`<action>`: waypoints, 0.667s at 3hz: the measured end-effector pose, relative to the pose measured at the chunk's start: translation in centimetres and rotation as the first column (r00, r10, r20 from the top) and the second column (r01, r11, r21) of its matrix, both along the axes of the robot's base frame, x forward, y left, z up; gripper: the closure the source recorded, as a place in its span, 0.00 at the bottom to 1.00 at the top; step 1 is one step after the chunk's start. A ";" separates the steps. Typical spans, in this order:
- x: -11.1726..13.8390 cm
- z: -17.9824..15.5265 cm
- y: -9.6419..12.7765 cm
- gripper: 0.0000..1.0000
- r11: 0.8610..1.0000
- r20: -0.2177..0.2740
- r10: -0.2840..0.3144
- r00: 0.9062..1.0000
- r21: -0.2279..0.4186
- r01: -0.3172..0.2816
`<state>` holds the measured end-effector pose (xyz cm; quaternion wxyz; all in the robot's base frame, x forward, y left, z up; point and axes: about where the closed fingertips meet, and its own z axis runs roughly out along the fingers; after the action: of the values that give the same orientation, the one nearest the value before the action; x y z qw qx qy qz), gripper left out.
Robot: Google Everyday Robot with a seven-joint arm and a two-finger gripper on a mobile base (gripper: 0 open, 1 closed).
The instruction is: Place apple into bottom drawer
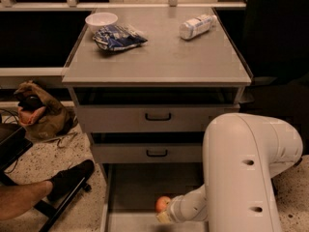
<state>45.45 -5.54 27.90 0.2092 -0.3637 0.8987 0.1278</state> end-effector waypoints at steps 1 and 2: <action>0.1 -2.3 -0.3 1.00 0.999 0.016 -0.010 1.000 -0.052 0.011; 0.3 -7.5 -0.9 1.00 0.994 0.039 -0.038 0.999 -0.102 0.042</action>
Offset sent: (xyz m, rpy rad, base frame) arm 0.0143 -0.0169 -0.1486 -0.1554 -0.0708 -0.0909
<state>45.80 -6.41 20.36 0.2092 -0.3580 0.9073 0.0704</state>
